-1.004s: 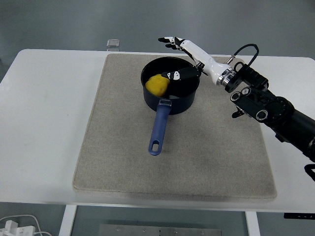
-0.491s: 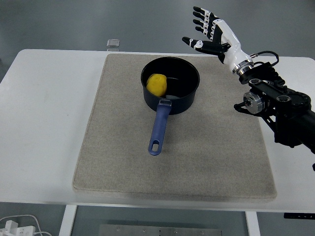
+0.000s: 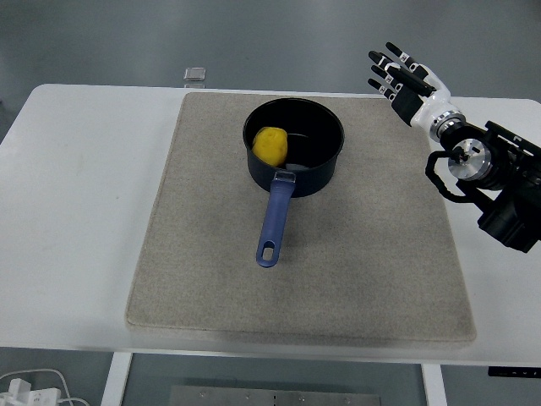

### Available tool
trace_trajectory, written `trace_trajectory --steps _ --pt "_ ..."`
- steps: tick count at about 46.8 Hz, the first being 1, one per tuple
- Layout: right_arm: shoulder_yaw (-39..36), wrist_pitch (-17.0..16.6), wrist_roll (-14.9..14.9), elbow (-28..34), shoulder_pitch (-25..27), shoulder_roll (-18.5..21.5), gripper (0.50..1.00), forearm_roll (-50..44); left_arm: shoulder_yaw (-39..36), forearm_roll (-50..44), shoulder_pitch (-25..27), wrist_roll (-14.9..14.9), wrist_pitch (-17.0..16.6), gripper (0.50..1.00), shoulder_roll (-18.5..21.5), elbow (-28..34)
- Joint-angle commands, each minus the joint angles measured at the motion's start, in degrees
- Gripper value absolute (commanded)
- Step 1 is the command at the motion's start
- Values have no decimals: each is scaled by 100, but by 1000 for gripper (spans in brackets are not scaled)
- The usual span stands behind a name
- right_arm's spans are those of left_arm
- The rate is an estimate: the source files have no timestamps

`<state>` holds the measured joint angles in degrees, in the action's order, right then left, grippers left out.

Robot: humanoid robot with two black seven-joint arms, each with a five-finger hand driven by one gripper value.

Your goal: Put the potato in the blue pot

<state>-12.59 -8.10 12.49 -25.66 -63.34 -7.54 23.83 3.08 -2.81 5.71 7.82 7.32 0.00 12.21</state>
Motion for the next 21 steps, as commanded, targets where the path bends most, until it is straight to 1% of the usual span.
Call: trace_trajectory --steps 1,8,21 --pt "-7 -24 34 8 -21 -19 934 -1 0 0 0 0 -2 999 0 9" --pt "-7 -77 34 8 -29 -46 934 -1 0 0 0 0 -2 999 0 1" --pt "2 -34 52 26 6 -63 934 -18 0 0 0 0 -2 999 0 1"
